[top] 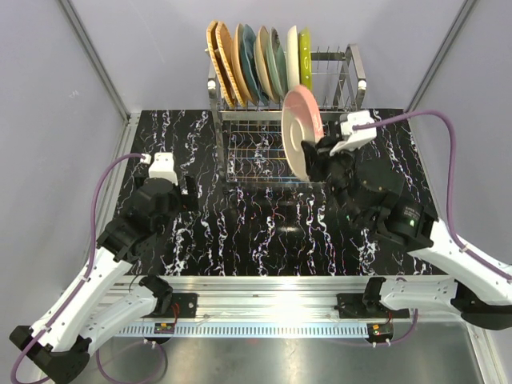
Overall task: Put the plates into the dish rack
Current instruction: Insert the plate into the dish rack
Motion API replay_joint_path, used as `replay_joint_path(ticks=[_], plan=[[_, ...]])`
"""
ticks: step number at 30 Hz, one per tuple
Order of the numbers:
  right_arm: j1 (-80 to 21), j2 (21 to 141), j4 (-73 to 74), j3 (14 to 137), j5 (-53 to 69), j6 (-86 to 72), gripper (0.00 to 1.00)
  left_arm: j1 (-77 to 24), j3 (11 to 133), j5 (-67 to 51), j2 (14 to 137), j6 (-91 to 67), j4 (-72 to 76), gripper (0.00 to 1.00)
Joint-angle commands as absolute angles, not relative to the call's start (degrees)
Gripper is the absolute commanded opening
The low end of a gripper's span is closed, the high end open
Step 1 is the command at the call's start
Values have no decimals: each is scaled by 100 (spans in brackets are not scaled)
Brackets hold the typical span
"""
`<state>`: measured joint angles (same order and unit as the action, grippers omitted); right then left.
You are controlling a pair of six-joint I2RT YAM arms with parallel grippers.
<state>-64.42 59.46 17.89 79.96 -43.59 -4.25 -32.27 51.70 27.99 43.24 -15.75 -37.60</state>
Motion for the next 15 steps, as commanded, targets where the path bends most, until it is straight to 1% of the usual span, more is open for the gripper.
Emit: replay_joint_path(ticks=[1, 11, 15], plan=[[-6153, 6178, 826, 8892, -4149, 281, 0, -3199, 5159, 3023, 4289, -1468, -3463, 99], [-5722, 6600, 606, 10185, -4052, 1230, 0, -3191, 5133, 2988, 4386, -1389, -3463, 99], [-5319, 6785, 677, 10529, -3955, 1362, 0, -3190, 5142, 2962, 4421, -1389, -3463, 99]])
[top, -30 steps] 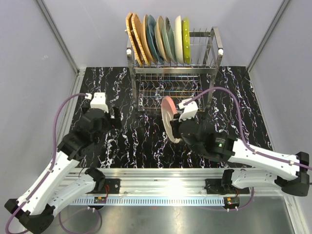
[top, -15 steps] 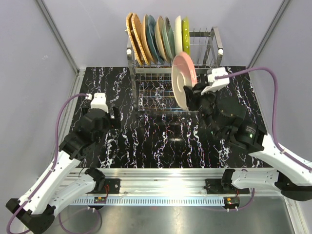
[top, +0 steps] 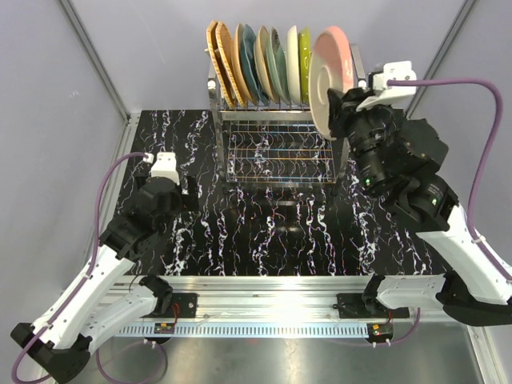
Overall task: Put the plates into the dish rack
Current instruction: Insert the plate into the dish rack
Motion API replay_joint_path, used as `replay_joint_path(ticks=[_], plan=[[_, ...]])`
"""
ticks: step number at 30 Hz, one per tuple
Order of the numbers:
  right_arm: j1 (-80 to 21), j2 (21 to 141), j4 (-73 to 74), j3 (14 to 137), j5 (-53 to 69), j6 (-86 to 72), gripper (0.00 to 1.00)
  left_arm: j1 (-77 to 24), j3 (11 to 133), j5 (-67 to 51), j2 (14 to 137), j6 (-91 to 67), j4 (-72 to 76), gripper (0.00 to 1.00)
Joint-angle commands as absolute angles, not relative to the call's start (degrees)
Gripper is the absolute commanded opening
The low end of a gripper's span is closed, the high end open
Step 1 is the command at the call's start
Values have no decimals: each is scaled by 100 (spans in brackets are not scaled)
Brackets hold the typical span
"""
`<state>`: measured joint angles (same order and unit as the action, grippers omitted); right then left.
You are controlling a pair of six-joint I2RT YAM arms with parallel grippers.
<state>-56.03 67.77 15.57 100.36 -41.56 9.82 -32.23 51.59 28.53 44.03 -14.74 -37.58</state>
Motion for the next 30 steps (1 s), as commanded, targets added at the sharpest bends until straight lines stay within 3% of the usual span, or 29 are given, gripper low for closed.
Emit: replay_joint_path(ticks=[1, 12, 30], plan=[[-5222, 6855, 720, 10677, -3877, 1371, 0, -3190, 5142, 2962, 4421, -1389, -3463, 99], [-3060, 7989, 1363, 11495, -2260, 405, 0, -3190, 5098, 2988, 4438, -1380, -3472, 99], [-2812, 9589, 1617, 13622, -1934, 1134, 0, -3190, 5071, 3085, 4561, -1380, -3489, 99]])
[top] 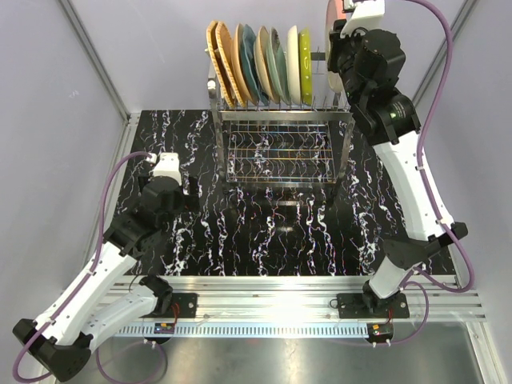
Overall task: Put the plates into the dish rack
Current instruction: Insert the plate into the dish rack
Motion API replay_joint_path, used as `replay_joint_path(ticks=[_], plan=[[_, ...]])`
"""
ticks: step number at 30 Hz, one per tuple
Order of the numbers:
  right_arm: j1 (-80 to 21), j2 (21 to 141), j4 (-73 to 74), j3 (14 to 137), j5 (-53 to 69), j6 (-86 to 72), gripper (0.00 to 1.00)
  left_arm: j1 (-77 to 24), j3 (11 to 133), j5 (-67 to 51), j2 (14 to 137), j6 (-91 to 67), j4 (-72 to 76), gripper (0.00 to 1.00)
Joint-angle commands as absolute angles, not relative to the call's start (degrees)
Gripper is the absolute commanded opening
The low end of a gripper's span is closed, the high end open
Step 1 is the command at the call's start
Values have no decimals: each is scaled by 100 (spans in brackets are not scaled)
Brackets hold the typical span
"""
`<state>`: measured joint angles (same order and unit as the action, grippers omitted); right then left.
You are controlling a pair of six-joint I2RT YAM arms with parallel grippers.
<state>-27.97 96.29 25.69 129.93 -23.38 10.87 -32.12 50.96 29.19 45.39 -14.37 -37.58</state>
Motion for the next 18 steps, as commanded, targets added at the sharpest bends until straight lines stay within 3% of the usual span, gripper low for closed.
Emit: replay_joint_path(ticks=[1, 18], plan=[[-2804, 9598, 1626, 13675, -1899, 1108, 0, -3182, 5089, 3094, 4562, -1380, -3498, 99], [-2751, 10028, 1292, 13492, -1898, 721, 0, -3173, 5071, 3076, 4553, -1362, -3480, 99]])
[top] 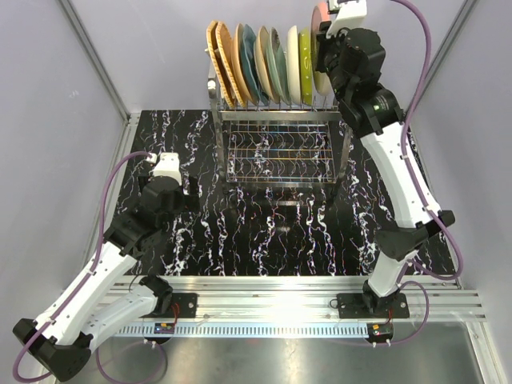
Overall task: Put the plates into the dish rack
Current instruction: Insert the plate into the dish rack
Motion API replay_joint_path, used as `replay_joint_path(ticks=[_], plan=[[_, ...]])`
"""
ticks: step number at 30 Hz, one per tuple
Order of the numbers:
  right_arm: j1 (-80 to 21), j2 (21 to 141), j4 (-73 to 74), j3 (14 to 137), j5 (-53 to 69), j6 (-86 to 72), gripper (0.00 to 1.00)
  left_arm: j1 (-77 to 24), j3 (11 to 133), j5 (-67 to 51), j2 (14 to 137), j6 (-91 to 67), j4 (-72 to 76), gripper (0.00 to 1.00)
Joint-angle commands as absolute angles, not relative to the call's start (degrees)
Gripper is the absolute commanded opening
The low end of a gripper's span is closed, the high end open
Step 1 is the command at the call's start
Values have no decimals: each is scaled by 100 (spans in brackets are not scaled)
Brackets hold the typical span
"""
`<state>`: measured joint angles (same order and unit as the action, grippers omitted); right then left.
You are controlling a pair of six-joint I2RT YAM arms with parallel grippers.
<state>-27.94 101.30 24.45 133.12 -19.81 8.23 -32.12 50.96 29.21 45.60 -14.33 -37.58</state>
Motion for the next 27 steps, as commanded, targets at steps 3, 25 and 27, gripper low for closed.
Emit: replay_joint_path(ticks=[3, 25, 27], plan=[[-2742, 10099, 1266, 13447, -1995, 747, 0, -3173, 5071, 3067, 4544, -1362, -3480, 99], [-2312, 9861, 764, 12111, -1942, 124, 0, -3146, 5071, 3023, 4588, -1354, -3472, 99], [-2277, 9870, 765, 12094, -1864, 79, 4, -3138, 5071, 3015, 4588, -1354, -3472, 99]])
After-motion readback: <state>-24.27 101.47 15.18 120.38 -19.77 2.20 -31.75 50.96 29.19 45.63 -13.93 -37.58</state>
